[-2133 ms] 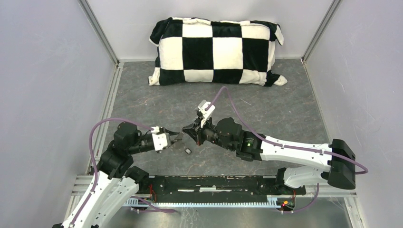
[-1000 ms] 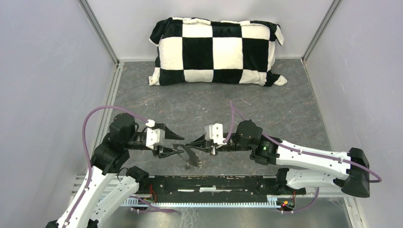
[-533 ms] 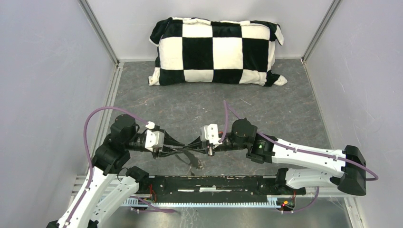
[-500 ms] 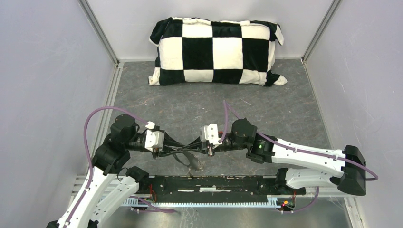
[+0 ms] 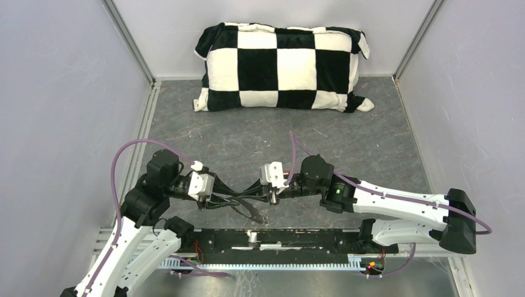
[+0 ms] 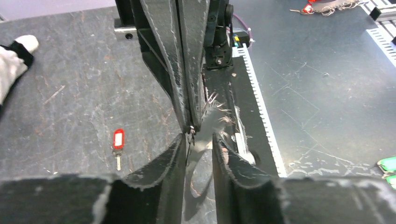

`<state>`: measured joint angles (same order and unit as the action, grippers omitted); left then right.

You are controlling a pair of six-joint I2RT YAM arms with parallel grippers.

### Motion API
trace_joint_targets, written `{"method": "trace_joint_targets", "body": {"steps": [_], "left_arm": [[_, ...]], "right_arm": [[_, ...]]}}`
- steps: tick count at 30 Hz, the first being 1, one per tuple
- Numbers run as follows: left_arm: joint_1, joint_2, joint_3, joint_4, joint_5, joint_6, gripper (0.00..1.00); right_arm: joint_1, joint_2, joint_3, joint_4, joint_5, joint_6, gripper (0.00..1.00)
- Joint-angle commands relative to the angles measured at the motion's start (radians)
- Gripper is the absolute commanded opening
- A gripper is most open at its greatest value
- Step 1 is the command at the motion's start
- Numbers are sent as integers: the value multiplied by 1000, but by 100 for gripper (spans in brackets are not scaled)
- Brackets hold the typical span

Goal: Put the keys on the keyring

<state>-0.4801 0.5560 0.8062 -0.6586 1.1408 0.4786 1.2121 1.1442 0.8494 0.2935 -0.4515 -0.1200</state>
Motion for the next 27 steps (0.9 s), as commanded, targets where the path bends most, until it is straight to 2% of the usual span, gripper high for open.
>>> {"method": "trace_joint_targets", "body": {"steps": [1, 4, 11, 15, 22, 25, 27], "left_arm": [[-5, 8, 10, -51, 48, 46, 36], [-5, 16, 13, -52, 61, 59, 35], [-5, 24, 23, -43, 56, 71, 25], [-5, 14, 18, -27, 38, 78, 3], [-5, -5, 23, 1, 16, 67, 2], [-5, -13, 29, -40, 5, 154, 2], [-5, -18, 35, -87, -8, 240, 2]], "right_arm": [[-2, -16, 39, 112, 23, 13, 0], [-2, -8, 39, 121, 16, 29, 0], [-3, 10, 40, 134, 3, 55, 0], [-2, 18, 46, 129, -14, 63, 0], [-2, 13, 40, 82, -41, 60, 0], [-2, 1, 39, 50, -37, 50, 9], [-2, -9, 42, 28, -29, 40, 24]]}}
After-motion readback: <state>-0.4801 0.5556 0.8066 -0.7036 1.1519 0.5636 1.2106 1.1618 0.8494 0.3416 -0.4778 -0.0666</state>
